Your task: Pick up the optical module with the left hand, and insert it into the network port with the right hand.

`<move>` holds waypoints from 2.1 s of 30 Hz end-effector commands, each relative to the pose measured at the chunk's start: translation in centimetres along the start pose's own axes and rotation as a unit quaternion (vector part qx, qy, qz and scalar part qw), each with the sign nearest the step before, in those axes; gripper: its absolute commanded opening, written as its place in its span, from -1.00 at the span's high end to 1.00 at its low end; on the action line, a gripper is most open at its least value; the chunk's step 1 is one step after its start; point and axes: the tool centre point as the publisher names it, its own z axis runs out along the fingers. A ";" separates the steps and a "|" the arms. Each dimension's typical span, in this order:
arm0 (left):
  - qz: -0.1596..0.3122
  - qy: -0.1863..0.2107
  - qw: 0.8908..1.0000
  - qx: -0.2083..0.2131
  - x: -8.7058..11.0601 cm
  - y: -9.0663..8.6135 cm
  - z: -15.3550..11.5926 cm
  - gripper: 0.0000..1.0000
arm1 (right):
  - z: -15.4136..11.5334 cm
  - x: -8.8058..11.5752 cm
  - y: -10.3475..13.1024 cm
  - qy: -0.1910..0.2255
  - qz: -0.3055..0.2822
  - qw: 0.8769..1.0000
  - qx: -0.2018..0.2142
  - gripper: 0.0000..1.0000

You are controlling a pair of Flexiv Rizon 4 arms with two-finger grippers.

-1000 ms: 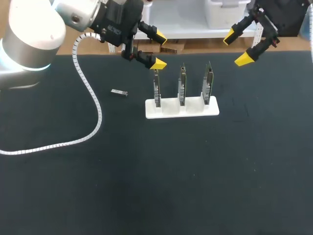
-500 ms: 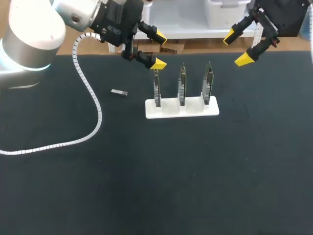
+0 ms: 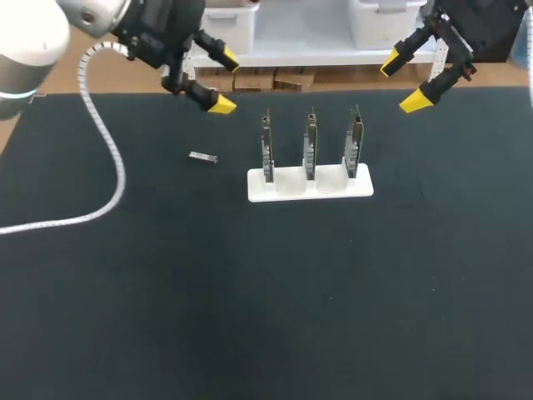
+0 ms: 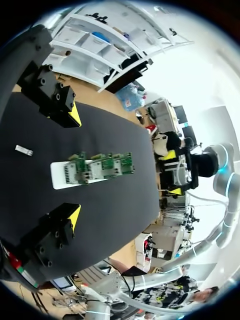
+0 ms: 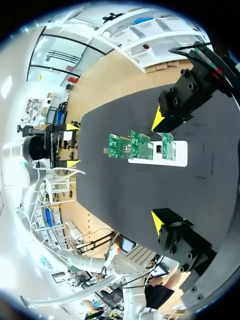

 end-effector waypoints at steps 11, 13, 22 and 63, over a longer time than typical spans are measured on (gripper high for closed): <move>0.004 0.119 0.992 0.050 5.0 1.8 -0.6 -1.00 | 0.0 0.0 0.2 0.000 0.000 1.000 0.002 -1.00; 0.004 0.119 0.992 0.050 5.0 1.8 -0.6 -1.00 | 0.0 0.0 0.2 0.000 0.000 1.000 0.002 -1.00; 0.004 0.119 0.992 0.050 5.0 1.8 -0.6 -1.00 | 0.0 0.0 0.2 0.000 0.000 1.000 0.002 -1.00; 0.055 0.374 0.920 0.106 13.4 1.0 1.9 -1.00 | 0.0 0.0 0.2 0.000 0.000 1.000 0.002 -1.00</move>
